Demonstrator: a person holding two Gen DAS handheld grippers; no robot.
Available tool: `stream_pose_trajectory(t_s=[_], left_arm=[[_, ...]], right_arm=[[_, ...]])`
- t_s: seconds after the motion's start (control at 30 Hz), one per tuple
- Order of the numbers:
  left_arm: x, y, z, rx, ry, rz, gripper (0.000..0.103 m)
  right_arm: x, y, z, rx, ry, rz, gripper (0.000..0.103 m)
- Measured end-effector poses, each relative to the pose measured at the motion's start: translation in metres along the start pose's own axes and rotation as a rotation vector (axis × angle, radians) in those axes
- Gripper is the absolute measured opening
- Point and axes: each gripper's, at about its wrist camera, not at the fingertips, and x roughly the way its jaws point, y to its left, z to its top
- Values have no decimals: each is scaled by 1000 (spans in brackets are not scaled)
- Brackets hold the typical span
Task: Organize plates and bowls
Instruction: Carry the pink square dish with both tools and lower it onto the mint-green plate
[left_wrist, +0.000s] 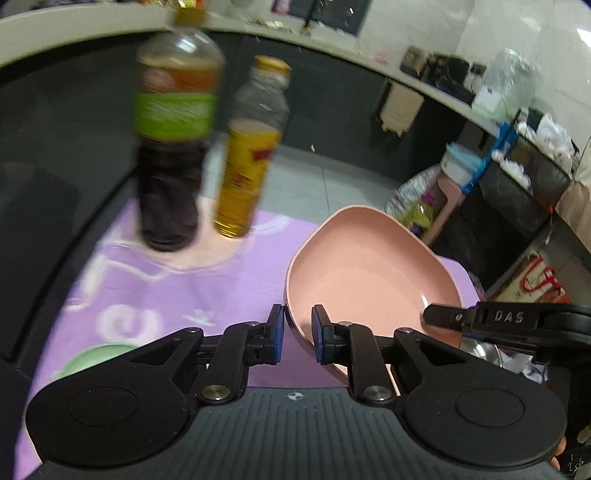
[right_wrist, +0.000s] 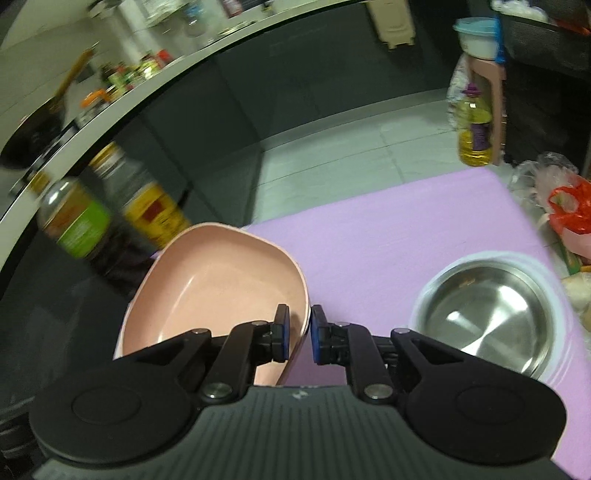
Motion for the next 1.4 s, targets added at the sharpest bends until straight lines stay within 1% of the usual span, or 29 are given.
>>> stream_pose_trajectory(t_s=[0.1,0.13,0.23,0.33,0.43,0.6,0.73,0.8,1.03,1.13,1.27,1.4], left_arm=[[-23,21,-9,-11,-30,46,15],[-29,27,-12,-17,-32,57,15],[-43,50,-23,-42,-31,78,15],[-52,72,-34,-60,-13,96,16],[-56,90,-42,-87,6,102,16],[-56,113,-58,-123,41,111,16],[-51,120,-66,-140,71,113,16],[-52,125,-69,-148,73,121,16],[-55,142,-74,-175,64,183,16],[-52,147,-77,-175,73,206,16],[-46,155,-79,-177,95,206,17],[-38,159,-80,-183,125,188,17]], right_arm=[[2,22,-10,-41,30,29,10],[3,32,-15,-55,45,43,11],[6,55,-26,-92,80,61,11],[13,74,-36,-130,112,68,11],[22,88,-45,-141,154,79,11],[29,112,-61,-195,180,75,11],[39,119,-70,-215,205,62,11],[45,118,-74,-214,224,57,11],[58,131,-89,-252,274,73,11],[64,139,-94,-269,292,78,11],[72,144,-99,-285,307,69,11],[74,145,-101,-291,305,56,11]])
